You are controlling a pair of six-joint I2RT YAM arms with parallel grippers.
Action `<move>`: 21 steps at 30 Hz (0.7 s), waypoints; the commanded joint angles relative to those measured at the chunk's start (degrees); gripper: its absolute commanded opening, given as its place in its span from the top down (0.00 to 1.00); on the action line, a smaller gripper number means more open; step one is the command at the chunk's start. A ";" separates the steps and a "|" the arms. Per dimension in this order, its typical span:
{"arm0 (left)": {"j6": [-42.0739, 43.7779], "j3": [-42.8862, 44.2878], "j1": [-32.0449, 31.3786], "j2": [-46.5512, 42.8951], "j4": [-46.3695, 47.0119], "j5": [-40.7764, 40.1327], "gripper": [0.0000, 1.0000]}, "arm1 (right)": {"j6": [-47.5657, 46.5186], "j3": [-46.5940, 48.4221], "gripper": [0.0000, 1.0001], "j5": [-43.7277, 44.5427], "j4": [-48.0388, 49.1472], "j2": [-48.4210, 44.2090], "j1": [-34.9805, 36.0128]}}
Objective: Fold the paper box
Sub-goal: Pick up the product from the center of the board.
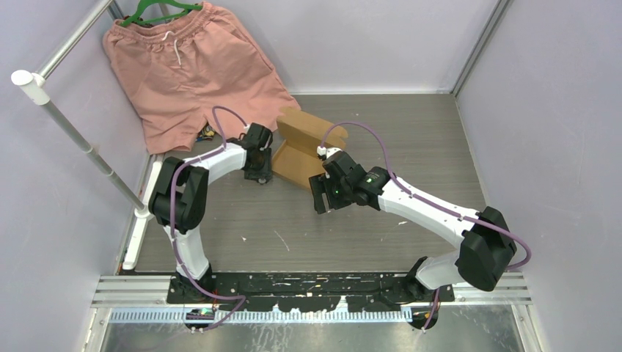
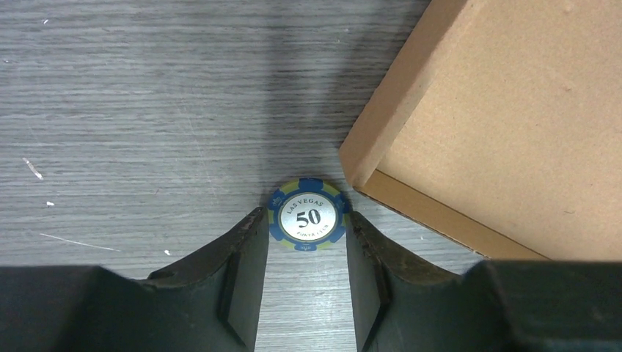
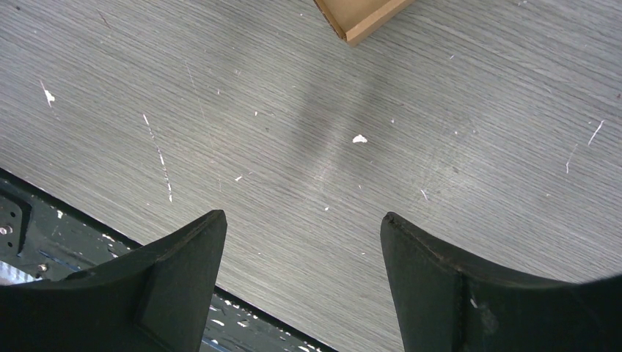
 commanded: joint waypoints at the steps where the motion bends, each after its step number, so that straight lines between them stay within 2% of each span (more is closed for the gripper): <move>1: 0.26 0.05 0.00 -3.93 -2.17 0.79 0.58 | 0.90 0.48 0.18 -0.26 1.87 -0.77 -0.04; 13: 1.03 0.99 -0.03 -7.52 -5.02 0.12 0.56 | 0.82 1.00 0.18 -0.27 1.69 -0.77 -0.05; 21: 0.87 -0.17 0.01 -6.18 -3.74 0.53 0.38 | 0.73 1.24 0.18 -0.35 1.35 -0.63 -0.05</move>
